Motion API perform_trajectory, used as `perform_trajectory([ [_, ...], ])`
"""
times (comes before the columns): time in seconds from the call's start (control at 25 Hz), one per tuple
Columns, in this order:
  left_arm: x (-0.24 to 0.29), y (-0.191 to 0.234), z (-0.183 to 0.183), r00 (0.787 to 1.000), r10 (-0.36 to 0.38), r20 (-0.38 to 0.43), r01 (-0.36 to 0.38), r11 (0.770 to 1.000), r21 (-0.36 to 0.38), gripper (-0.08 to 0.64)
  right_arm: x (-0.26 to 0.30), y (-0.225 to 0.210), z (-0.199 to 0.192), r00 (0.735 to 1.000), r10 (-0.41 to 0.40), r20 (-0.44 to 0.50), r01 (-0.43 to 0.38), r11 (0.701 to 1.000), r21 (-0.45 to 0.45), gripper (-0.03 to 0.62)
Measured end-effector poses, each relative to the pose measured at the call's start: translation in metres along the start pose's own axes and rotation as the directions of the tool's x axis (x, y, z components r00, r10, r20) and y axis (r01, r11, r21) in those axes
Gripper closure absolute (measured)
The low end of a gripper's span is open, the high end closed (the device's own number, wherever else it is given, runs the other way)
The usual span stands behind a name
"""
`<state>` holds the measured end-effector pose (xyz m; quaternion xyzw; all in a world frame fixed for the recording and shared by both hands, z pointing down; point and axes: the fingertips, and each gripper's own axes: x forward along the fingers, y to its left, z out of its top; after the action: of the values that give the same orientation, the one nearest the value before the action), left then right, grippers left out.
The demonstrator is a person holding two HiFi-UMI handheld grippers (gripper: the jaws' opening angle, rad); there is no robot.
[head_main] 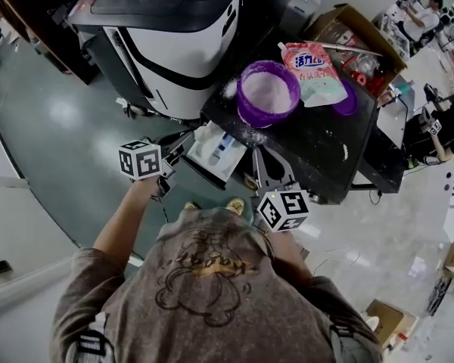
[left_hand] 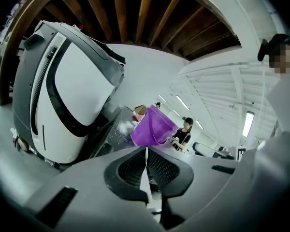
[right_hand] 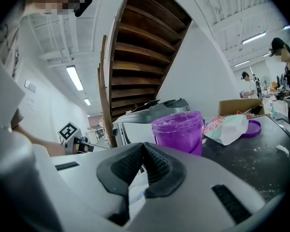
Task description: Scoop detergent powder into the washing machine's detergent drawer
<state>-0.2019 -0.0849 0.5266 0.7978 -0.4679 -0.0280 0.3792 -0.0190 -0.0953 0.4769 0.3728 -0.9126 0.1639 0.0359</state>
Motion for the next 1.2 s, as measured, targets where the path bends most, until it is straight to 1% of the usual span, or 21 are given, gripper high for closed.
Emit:
perform_trajectory([
  [0.16,0.005,0.008,-0.016,0.999,0.033,-0.035,-0.031,0.998,0.057,0.537,-0.008,0.000,-0.006,1.000,-0.022,-0.004,0.022,1.000,0.007,0.591],
  [0.32,0.008,0.014,-0.024,0.996,0.068,-0.064,-0.058,0.989,0.138,0.537,-0.013,0.000,-0.009,0.999,-0.040,-0.008,0.040,0.999,0.011,0.591],
  [0.56,0.014,0.018,-0.038,0.987,0.109,-0.119,-0.074,0.961,0.265,0.537,-0.019,-0.001,-0.013,0.998,-0.056,-0.009,0.057,0.998,0.017,0.591],
  [0.76,0.021,0.022,-0.048,0.980,0.141,-0.143,-0.086,0.938,0.336,0.537,-0.020,-0.002,-0.015,0.998,-0.067,-0.009,0.067,0.998,0.019,0.591],
  [0.96,0.027,0.025,-0.058,0.970,0.184,-0.160,-0.101,0.900,0.425,0.537,-0.022,-0.005,-0.015,0.997,-0.075,-0.008,0.076,0.997,0.021,0.591],
  [1.2,0.033,0.024,-0.065,0.961,0.216,-0.171,-0.094,0.841,0.534,0.537,-0.024,-0.008,-0.016,0.996,-0.088,-0.009,0.088,0.996,0.025,0.591],
])
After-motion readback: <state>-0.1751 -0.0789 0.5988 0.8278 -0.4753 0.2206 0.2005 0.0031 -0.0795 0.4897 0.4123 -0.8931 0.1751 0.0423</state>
